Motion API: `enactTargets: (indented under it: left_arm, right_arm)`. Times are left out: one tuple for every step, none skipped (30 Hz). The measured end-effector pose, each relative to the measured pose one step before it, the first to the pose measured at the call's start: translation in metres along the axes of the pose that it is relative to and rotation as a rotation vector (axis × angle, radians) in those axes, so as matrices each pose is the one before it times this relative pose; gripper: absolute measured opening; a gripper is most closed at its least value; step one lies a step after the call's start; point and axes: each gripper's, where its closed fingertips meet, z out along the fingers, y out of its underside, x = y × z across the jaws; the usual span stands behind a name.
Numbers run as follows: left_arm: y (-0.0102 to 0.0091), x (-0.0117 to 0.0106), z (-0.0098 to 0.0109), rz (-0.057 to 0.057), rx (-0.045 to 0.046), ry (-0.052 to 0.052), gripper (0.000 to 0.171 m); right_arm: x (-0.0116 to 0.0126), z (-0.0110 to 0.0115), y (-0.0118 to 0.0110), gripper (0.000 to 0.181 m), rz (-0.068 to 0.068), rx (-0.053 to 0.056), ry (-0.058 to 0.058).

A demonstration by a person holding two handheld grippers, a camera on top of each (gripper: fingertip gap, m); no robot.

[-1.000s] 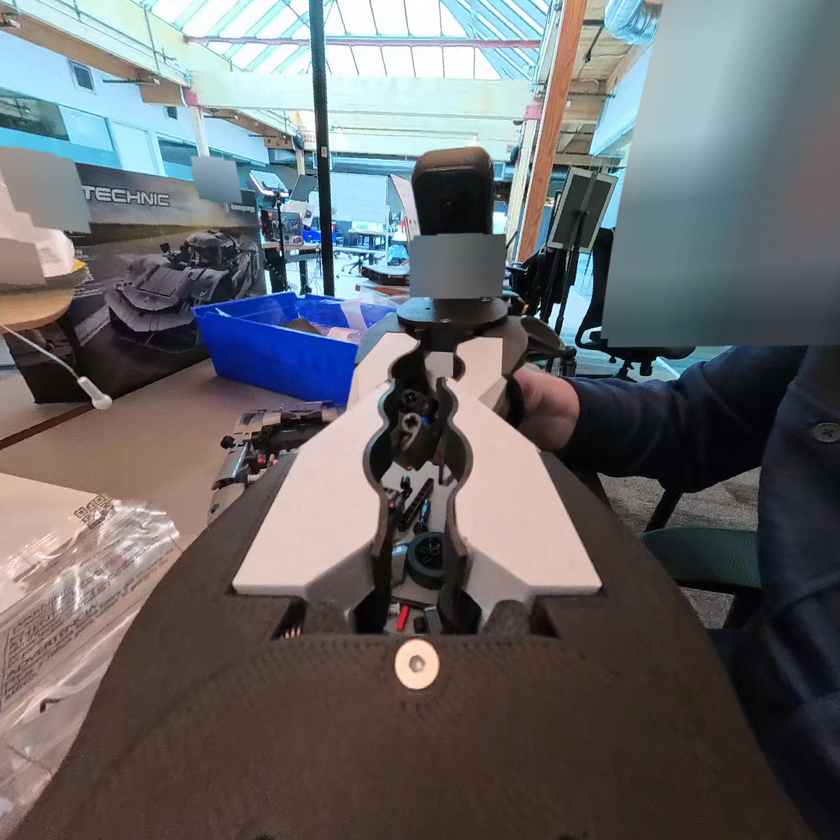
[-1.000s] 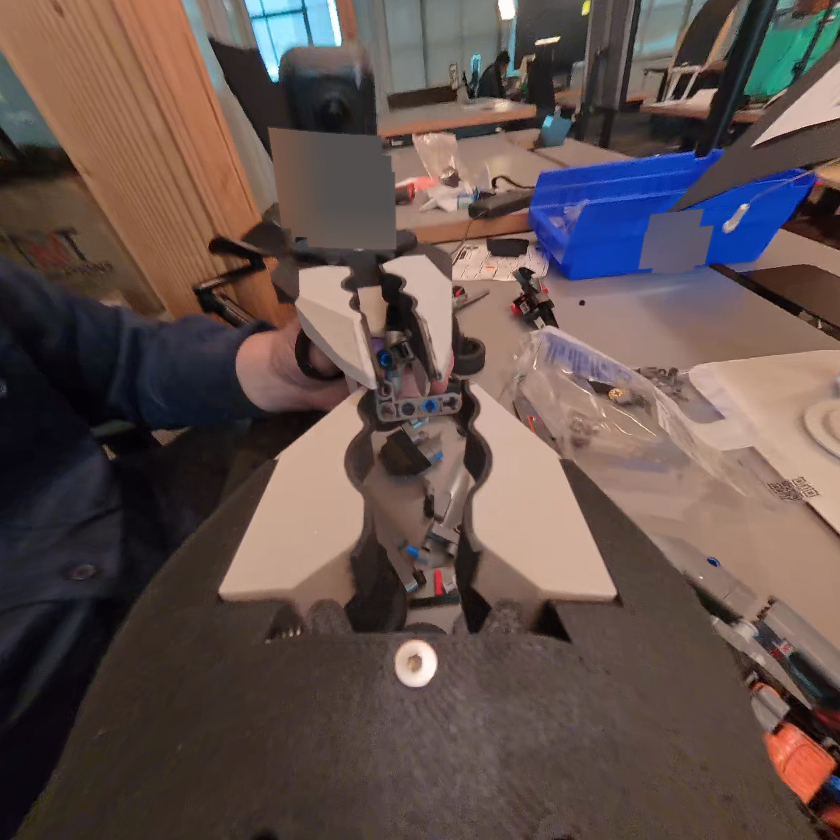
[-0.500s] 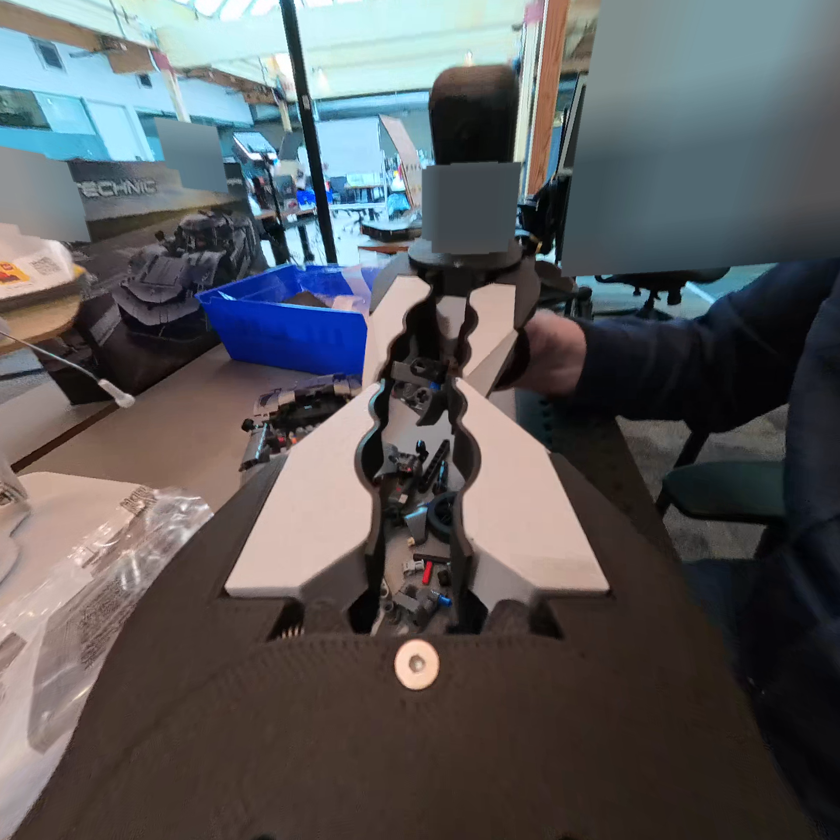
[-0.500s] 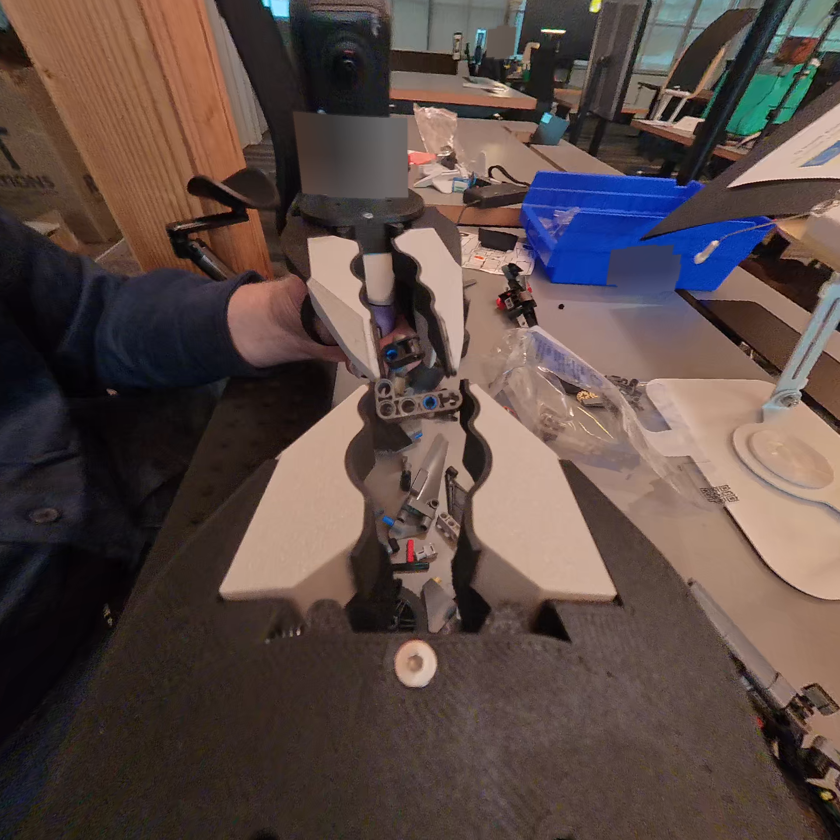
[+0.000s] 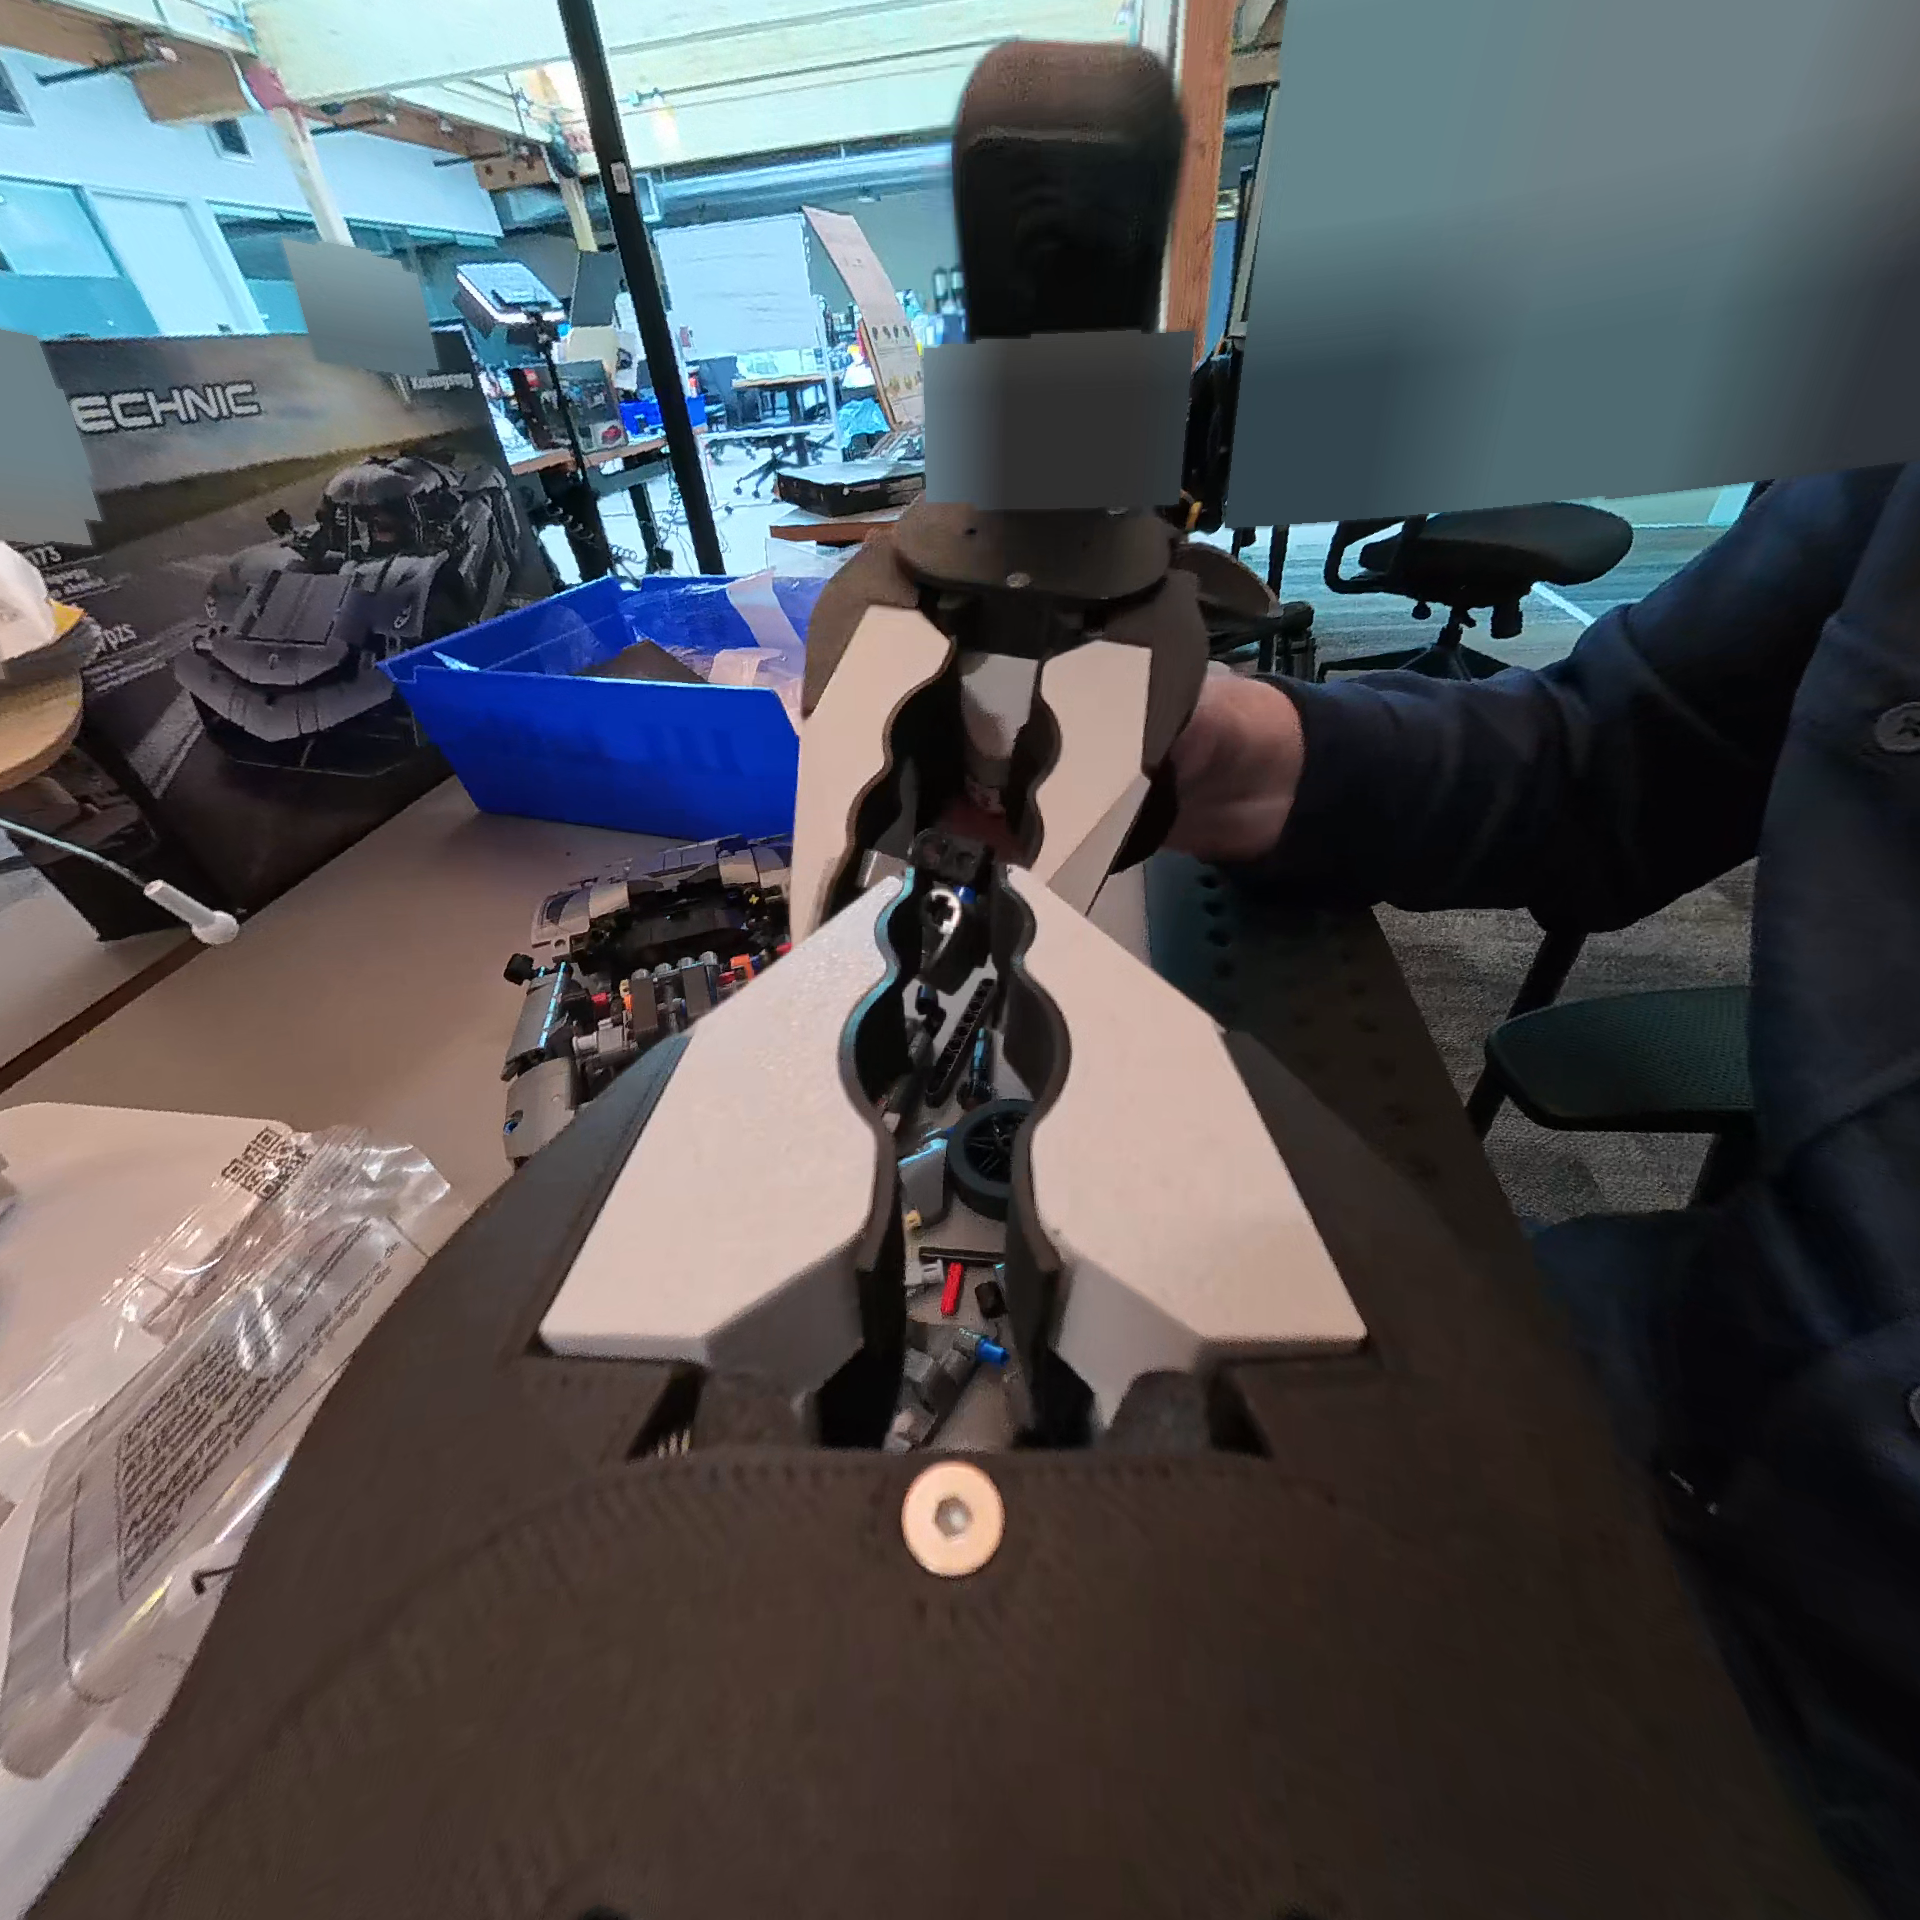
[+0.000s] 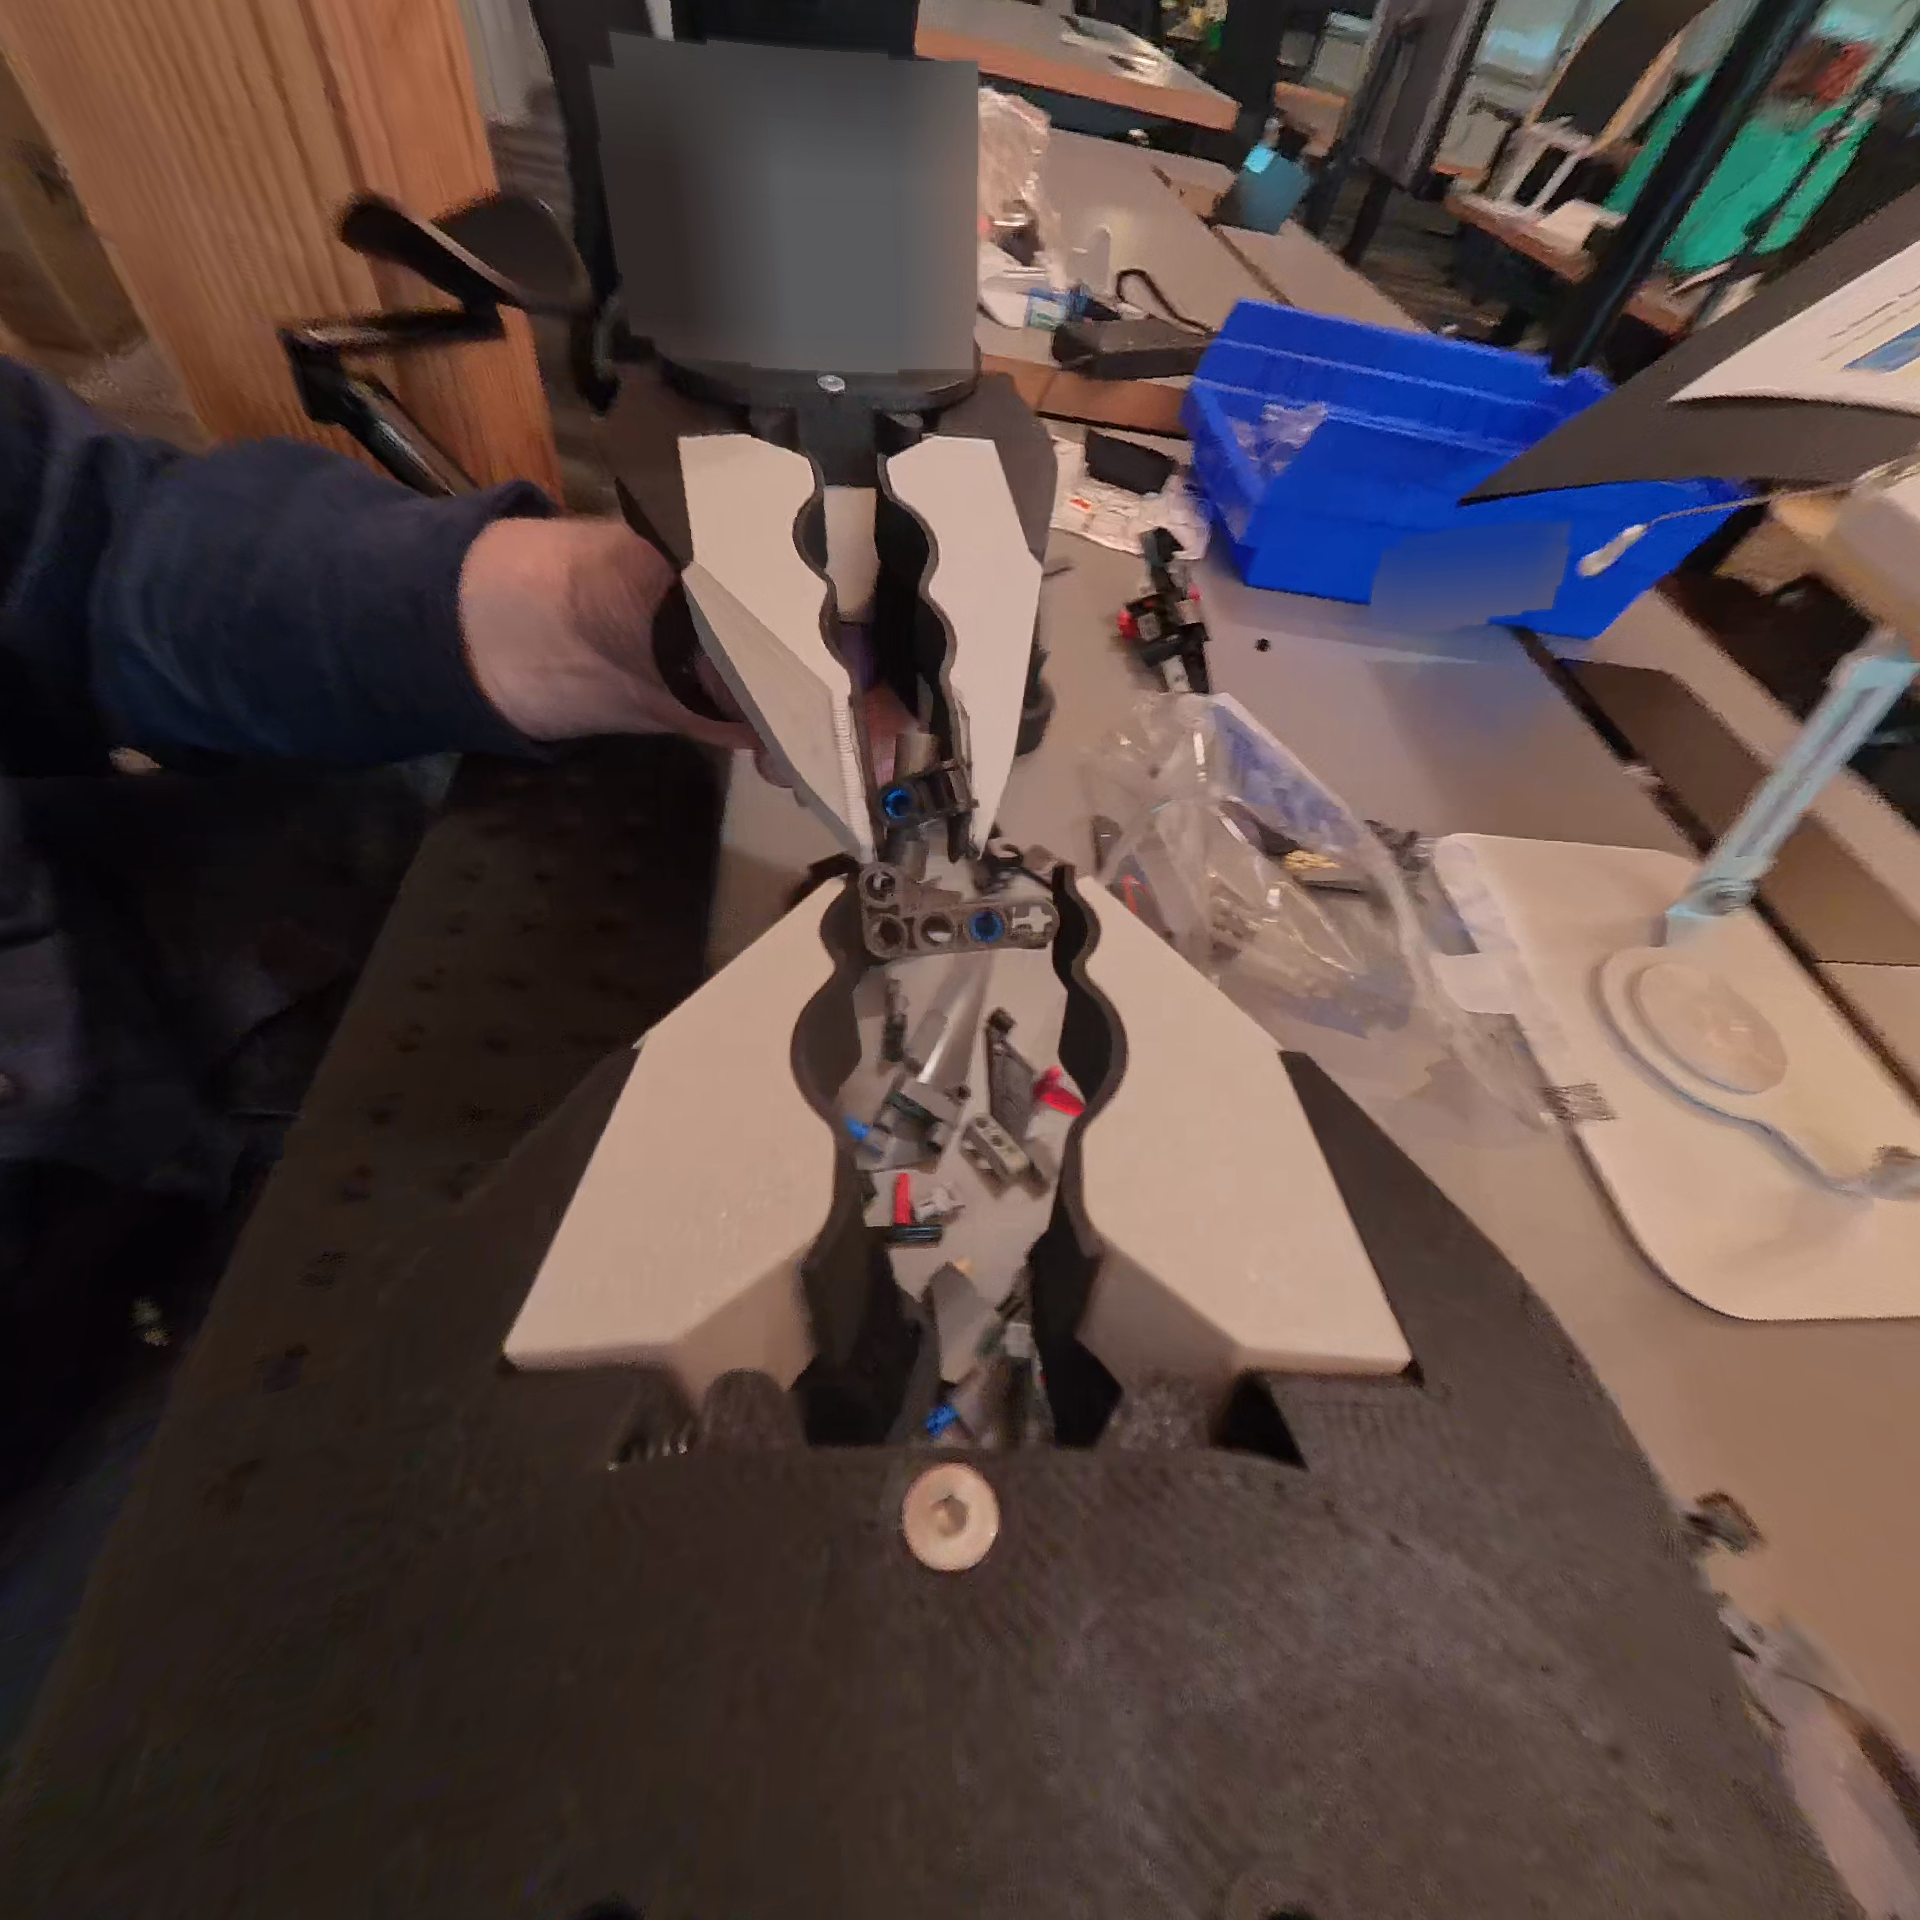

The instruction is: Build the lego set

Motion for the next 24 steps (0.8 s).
enactTargets:
  left_arm:
    - [-0.00086,-0.00080,-0.00020,-0.0045,0.00601,-0.0055,0.009]
    - [-0.00115,0.00037,-0.00025,0.0024,0.00310,-0.0007,0.009]
    - [0.00193,-0.00100,0.00050,0.0120,-0.01711,-0.0115,0.008]
    - [0.00216,-0.00241,0.00022,0.0200,-0.01696,-0.0247,0.006]
    - [0.00221,-0.00352,-0.00033,0.0349,-0.02300,-0.0386,0.005]
    - [0.00076,-0.00389,-0.00070,0.0554,-0.02085,-0.0507,0.005]
    - [0.00108,-0.00264,-0.00021,0.0568,-0.02539,-0.0427,0.004]
    - [0.00268,-0.00273,0.00041,0.0548,-0.03242,-0.0450,0.004]
    - [0.00155,-0.00334,0.00031,0.0604,-0.02703,-0.0538,0.005]
    - [0.00073,-0.00067,0.00083,0.0661,-0.02570,-0.0397,0.004]
    - [0.00158,0.00197,0.00233,0.0688,-0.03357,-0.0248,0.004]
    - [0.00160,0.00018,0.00272,0.0618,-0.03198,-0.0370,0.005]
    - [0.00164,-0.00095,0.00225,0.0435,-0.03084,-0.0380,0.005]
    - [0.00180,-0.00074,0.00142,0.0409,-0.02871,-0.0319,0.005]
    - [0.00070,-0.00118,0.00055,0.0370,-0.01613,-0.0286,0.005]
    - [0.00041,-0.00016,0.00080,0.0170,-0.01107,-0.0130,0.005]
    - [0.00110,-0.00010,0.00096,0.0168,-0.01142,-0.0083,0.005]
    - [0.00201,-0.00026,0.00089,0.0203,-0.01319,-0.0067,0.005]
    - [0.00112,0.00050,0.00040,0.0169,-0.00673,-0.0036,0.005]
    - [-0.00075,0.00078,0.00007,0.0156,0.00032,-0.0033,0.005]
    - [-0.00118,-0.00054,-0.00019,0.0236,-0.00338,-0.0138,0.005]
    - [-0.00009,-0.00021,0.00021,0.0238,-0.01370,-0.0105,0.005]
    - [0.00125,0.00147,0.00069,0.0162,-0.01693,0.0025,0.005]
    - [0.00199,0.00168,0.00065,0.0130,-0.02038,0.0037,0.005]
  right_arm:
    - [0.00134,-0.00078,-0.00202,0.034,-0.0158,0.0083,0.0210]
    - [0.00202,-0.00108,-0.00028,0.034,-0.0121,-0.0017,0.0207]
    - [0.00414,-0.00173,0.00198,0.034,-0.0132,-0.0108,0.0264]
    - [0.00366,-0.00266,0.00103,0.034,0.0015,0.0024,0.0121]
    - [0.00130,-0.00345,-0.00214,0.033,0.0290,0.0215,-0.0148]
    - [0.00032,-0.00364,-0.00314,0.032,0.0332,0.0230,-0.0225]
    - [0.00145,-0.00345,-0.00155,0.032,0.0145,0.0116,-0.0053]
    - [0.00163,-0.00233,-0.00002,0.030,0.0110,0.0043,-0.0001]
    - [-0.00233,-0.00031,-0.00106,0.026,0.0249,0.0114,-0.0247]
    - [-0.00347,0.00125,-0.00276,0.021,0.0301,0.0222,-0.0275]
    - [-0.00070,0.00193,-0.00201,0.017,0.0206,0.0166,-0.0046]
    - [0.00186,0.00190,0.00061,0.016,0.0136,-0.0026,0.0102]
    - [0.00215,0.00127,0.00172,0.018,0.0118,-0.0097,0.0105]
    - [0.00083,0.00025,0.00108,0.016,0.0095,-0.0046,0.0002]
    - [0.00031,-0.00021,0.00079,0.015,0.0121,-0.0023,-0.0036]
    - [-0.00014,0.00016,0.00084,0.013,0.0143,-0.0020,-0.0058]
    - [0.00051,0.00067,0.00119,0.011,0.0124,-0.0035,-0.0001]
    - [0.00051,0.00065,0.00136,0.009,0.0123,-0.0034,-0.0015]
    - [0.00033,-0.00034,0.00052,0.008,0.0182,0.0025,-0.0083]
    - [-0.00005,-0.00078,-0.00056,0.005,0.0310,0.0105,-0.0174]
    - [-0.00040,-0.00051,-0.00044,0.005,0.0379,0.0109,-0.0214]
    - [0.00028,-0.00022,0.00120,0.005,0.0176,-0.0023,-0.0096]
    - [0.00069,0.00011,0.00258,0.005,-0.0154,-0.0176,0.0091]
    - [0.00045,0.00063,0.00240,0.005,-0.0324,-0.0214,0.0181]
